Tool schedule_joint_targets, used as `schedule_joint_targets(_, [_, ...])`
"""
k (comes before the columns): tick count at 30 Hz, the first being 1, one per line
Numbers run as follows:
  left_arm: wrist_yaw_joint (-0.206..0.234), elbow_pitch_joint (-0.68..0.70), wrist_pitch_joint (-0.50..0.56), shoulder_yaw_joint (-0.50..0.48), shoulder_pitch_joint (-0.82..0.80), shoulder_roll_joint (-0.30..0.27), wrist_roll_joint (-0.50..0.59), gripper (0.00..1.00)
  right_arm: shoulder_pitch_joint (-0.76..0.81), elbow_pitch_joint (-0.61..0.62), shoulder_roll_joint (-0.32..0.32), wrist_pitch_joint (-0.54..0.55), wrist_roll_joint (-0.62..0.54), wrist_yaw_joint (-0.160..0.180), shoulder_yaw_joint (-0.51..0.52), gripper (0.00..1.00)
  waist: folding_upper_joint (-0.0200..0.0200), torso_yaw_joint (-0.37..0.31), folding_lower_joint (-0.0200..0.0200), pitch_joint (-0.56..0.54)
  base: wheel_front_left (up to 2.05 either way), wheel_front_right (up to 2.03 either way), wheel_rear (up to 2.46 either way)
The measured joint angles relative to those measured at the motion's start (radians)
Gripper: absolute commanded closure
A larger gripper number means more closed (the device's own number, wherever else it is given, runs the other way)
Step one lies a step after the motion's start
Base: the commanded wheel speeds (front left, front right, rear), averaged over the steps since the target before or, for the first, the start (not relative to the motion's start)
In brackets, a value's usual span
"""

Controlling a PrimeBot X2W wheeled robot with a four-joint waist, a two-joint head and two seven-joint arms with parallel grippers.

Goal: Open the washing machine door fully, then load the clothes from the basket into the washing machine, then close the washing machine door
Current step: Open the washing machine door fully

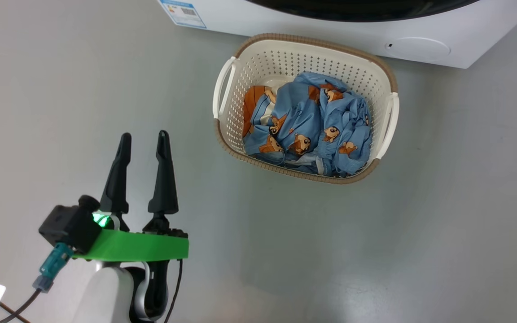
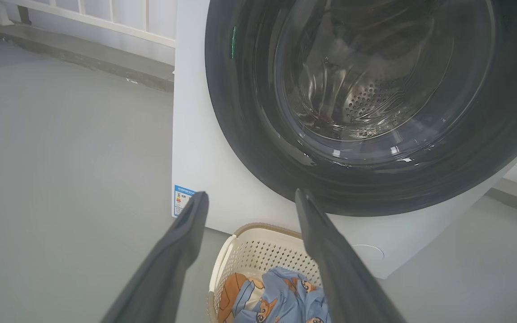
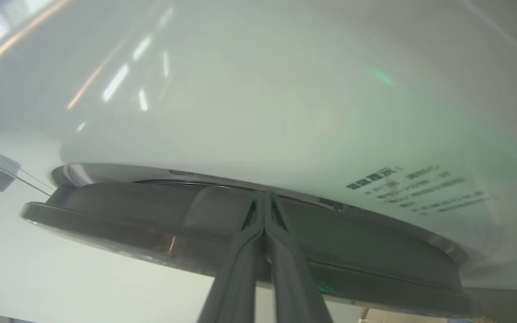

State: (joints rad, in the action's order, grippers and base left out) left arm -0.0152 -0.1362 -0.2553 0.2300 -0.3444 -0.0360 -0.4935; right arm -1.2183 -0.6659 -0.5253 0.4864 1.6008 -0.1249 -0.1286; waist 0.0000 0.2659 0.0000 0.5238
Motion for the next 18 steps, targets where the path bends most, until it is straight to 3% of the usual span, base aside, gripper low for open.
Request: schedule_joint_targets(18, [0.007, -0.009, 0.0, -0.008, -0.003, 0.0, -0.005, 0.0, -0.004, -0.033, -0.003, 0.071, -0.043, 0.003, -0.064, 1.0, 0.0, 0.019, 0.0, -0.029, 0.0, 0.0, 0.0])
